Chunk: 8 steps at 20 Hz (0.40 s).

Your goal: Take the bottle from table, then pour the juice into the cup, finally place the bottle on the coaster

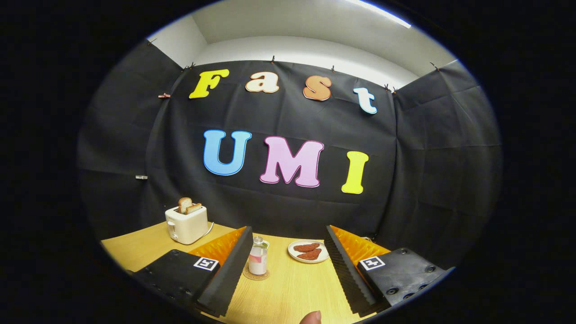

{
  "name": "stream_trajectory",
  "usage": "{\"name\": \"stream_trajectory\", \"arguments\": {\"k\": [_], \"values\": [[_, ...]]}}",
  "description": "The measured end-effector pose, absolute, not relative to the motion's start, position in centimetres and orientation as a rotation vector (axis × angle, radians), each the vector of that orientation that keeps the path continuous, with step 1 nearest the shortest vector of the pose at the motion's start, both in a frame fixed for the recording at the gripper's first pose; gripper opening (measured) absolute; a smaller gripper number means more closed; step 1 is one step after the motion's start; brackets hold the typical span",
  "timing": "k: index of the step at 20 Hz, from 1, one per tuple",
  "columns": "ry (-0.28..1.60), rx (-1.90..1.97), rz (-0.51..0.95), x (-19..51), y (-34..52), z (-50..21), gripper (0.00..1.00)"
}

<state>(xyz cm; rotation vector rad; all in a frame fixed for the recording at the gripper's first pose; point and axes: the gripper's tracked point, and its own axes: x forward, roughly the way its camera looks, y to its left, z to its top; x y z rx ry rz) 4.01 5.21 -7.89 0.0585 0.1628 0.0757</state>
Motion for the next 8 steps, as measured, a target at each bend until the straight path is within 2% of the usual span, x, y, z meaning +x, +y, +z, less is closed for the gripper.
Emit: {"name": "stream_trajectory", "arguments": {"k": [8], "values": [[0.136, 0.019, 0.037, 2.3, 3.5, -6.7, 0.97]]}}
